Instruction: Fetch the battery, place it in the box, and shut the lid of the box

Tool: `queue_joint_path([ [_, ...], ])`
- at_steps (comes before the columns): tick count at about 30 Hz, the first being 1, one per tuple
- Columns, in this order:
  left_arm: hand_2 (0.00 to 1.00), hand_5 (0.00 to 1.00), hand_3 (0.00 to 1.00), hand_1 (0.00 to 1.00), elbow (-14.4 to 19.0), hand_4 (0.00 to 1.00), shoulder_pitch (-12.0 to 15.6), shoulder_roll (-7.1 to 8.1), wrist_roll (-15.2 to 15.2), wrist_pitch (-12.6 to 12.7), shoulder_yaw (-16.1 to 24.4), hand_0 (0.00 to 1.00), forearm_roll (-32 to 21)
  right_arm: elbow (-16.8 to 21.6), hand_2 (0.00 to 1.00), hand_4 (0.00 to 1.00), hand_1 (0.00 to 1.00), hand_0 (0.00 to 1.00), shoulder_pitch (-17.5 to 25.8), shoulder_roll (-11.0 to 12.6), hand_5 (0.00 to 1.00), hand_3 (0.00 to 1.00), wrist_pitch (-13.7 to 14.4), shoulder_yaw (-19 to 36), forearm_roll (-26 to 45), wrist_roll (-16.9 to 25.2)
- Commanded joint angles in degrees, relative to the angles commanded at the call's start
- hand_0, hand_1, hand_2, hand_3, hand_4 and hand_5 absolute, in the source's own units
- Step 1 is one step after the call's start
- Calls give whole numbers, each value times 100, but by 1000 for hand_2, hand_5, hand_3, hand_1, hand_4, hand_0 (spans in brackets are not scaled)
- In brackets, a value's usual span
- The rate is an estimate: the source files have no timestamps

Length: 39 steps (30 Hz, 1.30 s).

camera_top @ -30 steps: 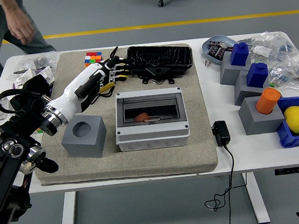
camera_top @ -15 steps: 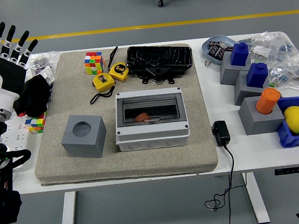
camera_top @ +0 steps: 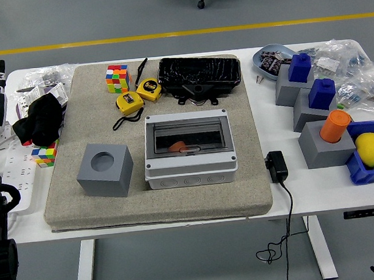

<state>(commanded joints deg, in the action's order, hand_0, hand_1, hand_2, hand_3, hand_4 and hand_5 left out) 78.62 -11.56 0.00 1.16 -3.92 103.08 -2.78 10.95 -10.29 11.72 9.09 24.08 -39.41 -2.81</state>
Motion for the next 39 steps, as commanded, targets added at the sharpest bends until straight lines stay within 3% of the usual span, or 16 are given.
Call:
queue_joint_path([
  [2,726,998,553,905,91,998,90,0,210,211,-21,998,333,1,752,998,765,860,1,-5,998,788,-2,13,-12,-10],
  [3,763,998,756,825,177,998,173,77,296,294,-108,852,537,3,751,998,762,856,-4,-4,998,787,-5,28,-20,-13],
  [8,763,998,756,825,691,998,442,416,266,676,-518,852,1766,1,751,998,762,856,3,0,998,787,-1,46,-21,-19],
  [9,819,957,830,851,757,998,455,458,235,754,-598,839,1990,-4,751,998,760,857,6,1,998,787,2,28,-8,-21],
  [12,819,957,830,851,843,998,466,539,119,906,-797,839,2734,-13,751,998,760,857,11,6,998,787,7,12,11,-25],
  [14,819,957,830,851,793,998,470,535,-2,974,-848,839,3219,-9,751,998,760,857,9,8,998,787,4,26,-1,-27],
  [15,791,955,780,843,731,998,468,525,-95,1035,-868,832,3442,-8,751,998,759,853,5,10,998,787,2,26,-1,-27],
  [20,791,955,780,843,155,998,450,434,-991,1559,-865,832,4671,1,751,998,759,853,0,1,998,787,-8,55,-24,-29],
  [21,763,998,742,819,82,977,452,424,-1048,1586,-861,827,4895,0,750,998,758,851,1,0,998,787,-8,49,-20,-30],
  [24,763,998,742,819,-5,977,524,397,-1143,1624,-923,827,5587,-5,750,998,758,851,7,-1,998,787,-4,64,-22,-26],
  [30,764,998,742,821,135,972,650,413,-1069,1430,-1188,825,7040,-22,750,998,758,851,11,-5,998,787,9,39,14,-22],
  [32,764,998,742,821,176,972,675,432,-973,1266,-1280,825,7524,-19,750,998,758,851,8,-11,998,787,10,49,4,-26],
  [33,795,903,759,838,184,855,686,438,-824,1077,-1284,864,7776,-16,749,998,757,850,0,-18,998,786,8,52,-6,-29],
  [34,795,903,759,838,182,855,687,439,-694,903,-1266,864,7895,-10,749,998,757,850,-6,-23,998,786,5,65,-23,-31],
  [38,795,903,759,838,105,855,650,465,-346,229,-1161,864,7405,22,749,998,757,850,-18,-19,998,786,0,117,-89,-27],
  [39,823,814,785,863,93,804,645,480,-304,102,-1173,895,7298,11,749,998,755,849,-21,-12,998,785,4,90,-57,-20],
])
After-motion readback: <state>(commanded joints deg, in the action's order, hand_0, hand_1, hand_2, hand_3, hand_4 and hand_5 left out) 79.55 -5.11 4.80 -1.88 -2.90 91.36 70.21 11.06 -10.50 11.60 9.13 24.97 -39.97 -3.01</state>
